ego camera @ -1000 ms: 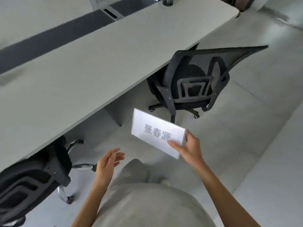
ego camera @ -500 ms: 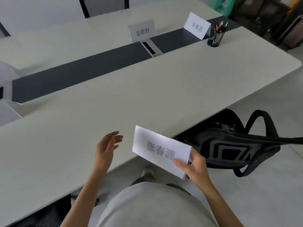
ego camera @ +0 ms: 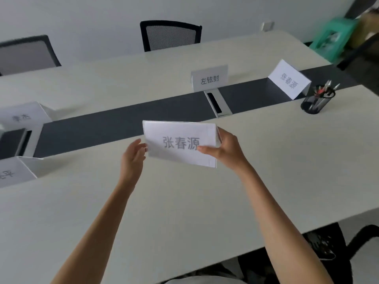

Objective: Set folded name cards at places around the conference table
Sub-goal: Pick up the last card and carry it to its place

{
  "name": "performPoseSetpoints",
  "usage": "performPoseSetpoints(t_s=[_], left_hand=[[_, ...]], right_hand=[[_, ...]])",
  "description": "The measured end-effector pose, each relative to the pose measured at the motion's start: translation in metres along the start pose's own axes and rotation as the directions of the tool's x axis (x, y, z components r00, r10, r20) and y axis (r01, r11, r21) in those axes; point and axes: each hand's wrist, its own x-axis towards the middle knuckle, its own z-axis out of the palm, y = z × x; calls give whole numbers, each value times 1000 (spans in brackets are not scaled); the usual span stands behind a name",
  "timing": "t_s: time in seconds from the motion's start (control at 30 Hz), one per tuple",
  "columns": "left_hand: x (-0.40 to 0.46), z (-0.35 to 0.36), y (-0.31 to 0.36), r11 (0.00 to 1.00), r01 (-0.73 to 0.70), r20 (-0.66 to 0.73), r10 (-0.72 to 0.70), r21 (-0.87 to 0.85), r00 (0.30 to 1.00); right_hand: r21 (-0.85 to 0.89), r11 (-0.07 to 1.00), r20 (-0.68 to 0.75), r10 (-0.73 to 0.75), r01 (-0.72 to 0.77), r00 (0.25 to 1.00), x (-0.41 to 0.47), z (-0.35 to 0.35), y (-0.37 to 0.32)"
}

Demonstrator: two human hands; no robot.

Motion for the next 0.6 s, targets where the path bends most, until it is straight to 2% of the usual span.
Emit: performPoseSetpoints(t_s=[0.07,0.2,0.4,0.6], left_hand=[[24,21,10,1000,12,-15,-12,-5,1000],[56,73,17,999,23,55,-25,43,998],[94,159,-8,985,158,131,-167,72,977],[103,216,-25,974,215,251,-227,72,941]], right_hand=[[7,1000,70,8,-8,998,39,-21,10],[-21,997,139,81,-79,987,90,-61,49],[-90,963,77,260,-253,963,124,-112,141],[-167,926,-21,340,-339,940,138,-144,193]])
